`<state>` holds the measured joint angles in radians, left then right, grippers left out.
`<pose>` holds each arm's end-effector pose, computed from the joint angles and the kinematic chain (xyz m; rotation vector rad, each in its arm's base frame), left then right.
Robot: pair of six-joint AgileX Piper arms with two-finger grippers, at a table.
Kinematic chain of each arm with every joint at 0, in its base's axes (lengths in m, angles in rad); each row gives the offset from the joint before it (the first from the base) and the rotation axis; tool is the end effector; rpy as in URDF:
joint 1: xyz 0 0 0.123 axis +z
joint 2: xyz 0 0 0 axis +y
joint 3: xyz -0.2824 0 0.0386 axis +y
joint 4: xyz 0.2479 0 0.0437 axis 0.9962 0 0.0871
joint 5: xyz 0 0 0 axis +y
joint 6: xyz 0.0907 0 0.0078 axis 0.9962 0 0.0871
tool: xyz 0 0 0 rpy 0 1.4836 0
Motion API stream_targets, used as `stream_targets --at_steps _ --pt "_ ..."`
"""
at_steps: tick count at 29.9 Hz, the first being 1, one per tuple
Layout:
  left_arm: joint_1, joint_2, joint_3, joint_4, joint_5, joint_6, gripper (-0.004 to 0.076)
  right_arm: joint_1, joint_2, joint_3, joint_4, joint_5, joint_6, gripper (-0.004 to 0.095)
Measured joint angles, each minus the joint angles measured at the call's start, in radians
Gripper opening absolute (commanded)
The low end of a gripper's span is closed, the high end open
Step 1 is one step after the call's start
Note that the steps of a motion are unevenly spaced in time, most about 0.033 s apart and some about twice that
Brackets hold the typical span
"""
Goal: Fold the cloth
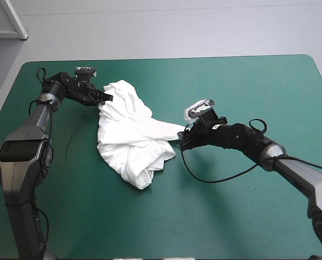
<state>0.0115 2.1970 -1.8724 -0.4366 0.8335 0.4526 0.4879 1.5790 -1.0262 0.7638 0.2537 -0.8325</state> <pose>0.4910 -0.0229 0.2177 0.2897 2.5356 -0.3506 0.2983 0.1763 0.2577 -0.7259 2.1210 0.4140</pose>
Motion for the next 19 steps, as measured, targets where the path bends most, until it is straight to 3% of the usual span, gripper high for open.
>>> stream_targets --at_steps 13,16,19 --pt "0.0 0.0 0.0 0.002 0.026 0.001 -0.001 0.0 0.248 -0.112 -0.037 -0.064 0.0 0.0595" --pt "0.0 0.0 0.0 0.002 0.026 0.001 -0.001 0.0 0.279 -0.12 -0.039 -0.073 -0.004 0.0508" --pt "0.0 0.0 0.0 0.002 0.028 0.001 -0.001 0.0 0.297 -0.131 -0.038 -0.091 -0.005 0.0292"
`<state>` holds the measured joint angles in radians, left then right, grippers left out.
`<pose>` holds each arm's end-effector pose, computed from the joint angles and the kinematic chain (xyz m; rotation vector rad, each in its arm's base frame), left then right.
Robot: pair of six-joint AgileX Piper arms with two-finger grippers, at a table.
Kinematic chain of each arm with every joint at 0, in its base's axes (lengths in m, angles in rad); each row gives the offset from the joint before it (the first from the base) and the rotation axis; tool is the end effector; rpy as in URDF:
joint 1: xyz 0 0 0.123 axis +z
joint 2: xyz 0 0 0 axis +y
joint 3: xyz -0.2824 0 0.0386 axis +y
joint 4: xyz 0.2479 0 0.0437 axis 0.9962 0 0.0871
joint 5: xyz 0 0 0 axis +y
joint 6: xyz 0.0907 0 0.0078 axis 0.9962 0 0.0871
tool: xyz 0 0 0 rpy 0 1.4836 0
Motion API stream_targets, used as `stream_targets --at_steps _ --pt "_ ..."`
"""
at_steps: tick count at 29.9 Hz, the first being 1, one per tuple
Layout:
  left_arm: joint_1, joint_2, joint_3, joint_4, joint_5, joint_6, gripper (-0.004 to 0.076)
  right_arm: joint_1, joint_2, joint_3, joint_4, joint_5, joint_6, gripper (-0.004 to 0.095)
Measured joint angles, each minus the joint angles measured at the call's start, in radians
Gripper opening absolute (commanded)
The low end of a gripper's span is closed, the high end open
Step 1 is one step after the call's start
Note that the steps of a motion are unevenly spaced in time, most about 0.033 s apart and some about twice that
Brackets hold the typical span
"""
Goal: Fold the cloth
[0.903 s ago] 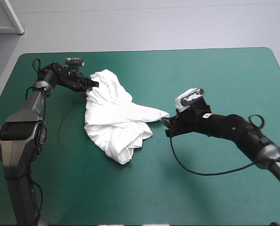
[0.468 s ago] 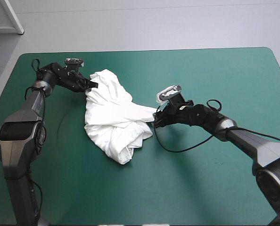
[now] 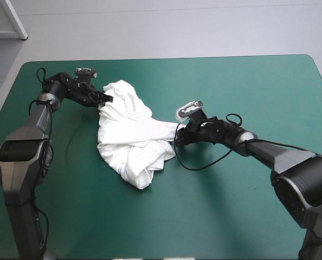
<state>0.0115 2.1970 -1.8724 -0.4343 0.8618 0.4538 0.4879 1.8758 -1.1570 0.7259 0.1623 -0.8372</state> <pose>0.4887 -0.0235 0.2166 0.3037 2.5595 -0.3618 0.3513 0.1976 0.1884 -0.7496 2.2161 0.3100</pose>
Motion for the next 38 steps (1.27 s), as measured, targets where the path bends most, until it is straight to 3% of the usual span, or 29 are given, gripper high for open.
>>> stream_targets --at_steps 3,4,12,20,24,27,34,38 --pt "0.0 0.0 0.0 0.0 0.001 0.0 -0.001 0.0 0.006 -0.002 0.011 -0.014 0.0 0.0018" --pt "0.0 -0.001 0.0 0.0 0.001 0.0 -0.001 0.0 0.006 -0.002 0.017 -0.014 0.0 -0.0014" --pt "0.0 -0.126 0.0 0.002 0.019 0.0 -0.001 0.001 -0.074 0.013 0.029 0.052 0.01 -0.0018" --pt "0.0 -0.406 0.0 0.002 0.043 0.0 -0.001 0.002 -0.425 0.014 0.023 0.089 0.079 -0.0018" --pt "0.0 -0.583 0.0 0.006 0.05 0.0 -0.001 -0.002 -0.616 -0.029 -0.007 0.176 0.108 -0.0018" --pt "0.0 -0.733 0.0 0.036 0.052 -0.005 -0.001 -0.004 -0.749 -0.09 -0.151 0.244 0.212 -0.0018" --pt "-0.003 -1.033 -0.005 0.078 0.071 -0.069 -0.001 -0.012 -0.891 -0.372 -0.726 0.576 0.637 -0.0018" --pt "-0.011 -1.16 -0.008 0.057 0.102 -0.087 -0.001 -0.011 -0.895 -0.544 -0.834 0.724 0.73 -0.0018"
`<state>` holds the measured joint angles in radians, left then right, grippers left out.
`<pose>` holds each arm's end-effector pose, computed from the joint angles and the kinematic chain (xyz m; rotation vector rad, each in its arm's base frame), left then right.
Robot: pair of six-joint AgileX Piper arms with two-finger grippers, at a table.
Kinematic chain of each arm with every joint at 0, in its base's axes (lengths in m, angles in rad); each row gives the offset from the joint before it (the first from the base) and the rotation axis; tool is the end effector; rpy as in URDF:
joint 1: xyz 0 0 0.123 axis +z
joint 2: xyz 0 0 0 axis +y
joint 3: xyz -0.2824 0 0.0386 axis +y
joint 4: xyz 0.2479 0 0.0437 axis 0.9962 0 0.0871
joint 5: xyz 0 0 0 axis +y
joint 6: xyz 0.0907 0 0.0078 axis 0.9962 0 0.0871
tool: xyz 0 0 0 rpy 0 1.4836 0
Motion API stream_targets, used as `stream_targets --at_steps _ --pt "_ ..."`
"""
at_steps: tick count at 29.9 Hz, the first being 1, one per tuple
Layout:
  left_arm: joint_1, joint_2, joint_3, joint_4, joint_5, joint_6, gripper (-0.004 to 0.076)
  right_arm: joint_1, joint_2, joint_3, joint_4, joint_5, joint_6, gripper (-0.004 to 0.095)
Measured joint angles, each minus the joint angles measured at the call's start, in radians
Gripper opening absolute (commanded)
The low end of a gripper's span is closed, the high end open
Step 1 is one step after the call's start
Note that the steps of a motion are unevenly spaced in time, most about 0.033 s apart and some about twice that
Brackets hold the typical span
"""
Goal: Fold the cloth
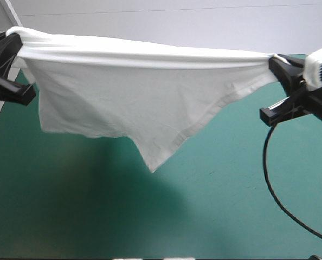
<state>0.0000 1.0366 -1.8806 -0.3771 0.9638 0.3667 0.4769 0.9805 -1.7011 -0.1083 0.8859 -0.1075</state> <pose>0.1083 -0.0276 0.6000 0.3522 1.5304 -0.1274 0.1126 0.0496 0.5686 -0.4676 1.5805 0.1605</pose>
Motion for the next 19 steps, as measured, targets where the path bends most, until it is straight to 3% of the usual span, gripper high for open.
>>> stream_targets --at_steps 6,12,16,19 --pt "0.0 -0.074 -0.003 -0.014 0.05 -0.007 -0.001 0.002 -0.002 -0.13 0.023 0.088 0.002 -0.0018" --pt "0.0 -0.014 0.047 -0.013 0.088 -0.007 -0.001 0.002 0.026 -0.119 0.028 0.143 -0.014 -0.0018" --pt "0.001 0.1 0.13 0.005 0.073 -0.007 -0.001 0.002 0.113 -0.041 -0.016 0.132 -0.008 -0.0018" --pt "0.002 0.211 0.183 0.026 0.028 0.001 -0.001 0.002 0.23 0.036 -0.058 0.06 0.008 -0.0018"
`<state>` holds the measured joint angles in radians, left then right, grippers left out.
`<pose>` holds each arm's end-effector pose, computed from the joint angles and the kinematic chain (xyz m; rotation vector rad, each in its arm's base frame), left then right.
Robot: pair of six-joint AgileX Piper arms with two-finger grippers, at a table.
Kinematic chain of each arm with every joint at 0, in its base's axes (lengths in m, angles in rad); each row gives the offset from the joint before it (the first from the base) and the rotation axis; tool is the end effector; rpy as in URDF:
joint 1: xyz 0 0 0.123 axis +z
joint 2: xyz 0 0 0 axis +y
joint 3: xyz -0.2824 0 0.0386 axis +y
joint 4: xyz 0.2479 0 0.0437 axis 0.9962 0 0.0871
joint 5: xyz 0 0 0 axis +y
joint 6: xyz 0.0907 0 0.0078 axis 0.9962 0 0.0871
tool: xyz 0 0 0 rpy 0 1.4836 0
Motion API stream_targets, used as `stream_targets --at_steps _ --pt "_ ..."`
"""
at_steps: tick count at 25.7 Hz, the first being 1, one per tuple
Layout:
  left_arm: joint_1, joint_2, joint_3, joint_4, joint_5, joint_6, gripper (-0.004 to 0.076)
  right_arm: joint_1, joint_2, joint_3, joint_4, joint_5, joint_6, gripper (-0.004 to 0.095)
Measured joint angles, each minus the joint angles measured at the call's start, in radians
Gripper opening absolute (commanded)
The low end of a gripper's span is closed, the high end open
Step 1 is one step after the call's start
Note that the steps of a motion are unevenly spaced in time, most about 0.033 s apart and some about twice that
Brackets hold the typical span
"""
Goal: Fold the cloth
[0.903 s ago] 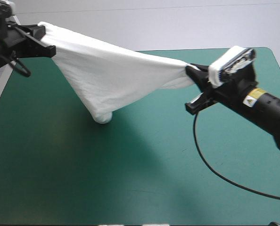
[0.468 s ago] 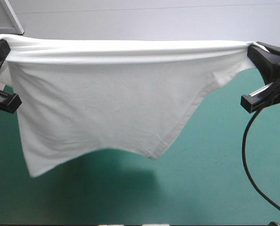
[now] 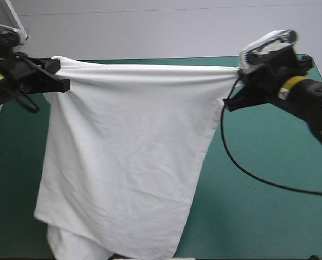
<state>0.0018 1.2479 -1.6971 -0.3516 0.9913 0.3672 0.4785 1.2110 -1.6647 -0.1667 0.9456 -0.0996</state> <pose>0.2307 -0.0258 0.5140 0.3513 1.9504 -0.1809 0.2040 0.0920 0.5138 -0.5682 1.8815 0.0511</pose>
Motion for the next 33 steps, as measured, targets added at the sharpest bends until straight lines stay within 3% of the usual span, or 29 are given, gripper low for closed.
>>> stream_targets --at_steps 4,6,9,12,15,17,19,20,22,23,28,33 --pt "0.0 0.15 0.039 0.029 -0.102 0.008 -0.001 -0.002 0.173 0.042 -0.052 -0.117 0.036 -0.0018" --pt "0.001 0.282 0.049 0.038 -0.187 0.011 -0.001 -0.002 0.297 0.045 -0.133 -0.219 0.1 -0.0018" --pt "0.001 0.511 0.049 0.023 -0.32 0.012 -0.001 -0.002 0.513 0.045 -0.307 -0.354 0.286 -0.0018" --pt "0.001 0.64 0.049 0.014 -0.395 0.012 -0.0004 -0.002 0.645 0.045 -0.386 -0.392 0.408 -0.0017" --pt "0.001 0.721 0.049 0.004 -0.437 0.021 0.0102 -0.002 0.717 0.044 -0.432 -0.404 0.444 0.0034" --pt "0.0 0.741 0.049 -0.001 -0.455 0.024 0.0251 -0.002 0.727 0.043 -0.446 -0.407 0.475 0.0184" --pt "0.001 0.748 0.048 -0.002 -0.481 0.027 0.0513 -0.002 0.727 0.025 -0.469 -0.385 0.516 0.0585" --pt "0.003 0.748 0.038 0.002 -0.483 0.028 0.0564 -0.003 0.726 0.001 -0.481 -0.35 0.529 0.0702" --pt "0.009 0.748 0.008 0.01 -0.454 0.029 0.0615 -0.007 0.724 -0.033 -0.484 -0.278 0.537 0.0918" --pt "0.011 0.743 -0.016 0.017 -0.419 0.03 0.0614 -0.009 0.722 -0.056 -0.483 -0.234 0.539 0.0943" --pt "0.013 0.685 -0.187 0.048 -0.108 -0.002 0.0594 -0.014 0.667 -0.153 -0.458 -0.02 0.529 0.0881" --pt "0.013 0.587 -0.255 0.074 0.181 -0.062 0.0575 -0.014 0.547 -0.162 -0.382 0.091 0.493 0.0805"
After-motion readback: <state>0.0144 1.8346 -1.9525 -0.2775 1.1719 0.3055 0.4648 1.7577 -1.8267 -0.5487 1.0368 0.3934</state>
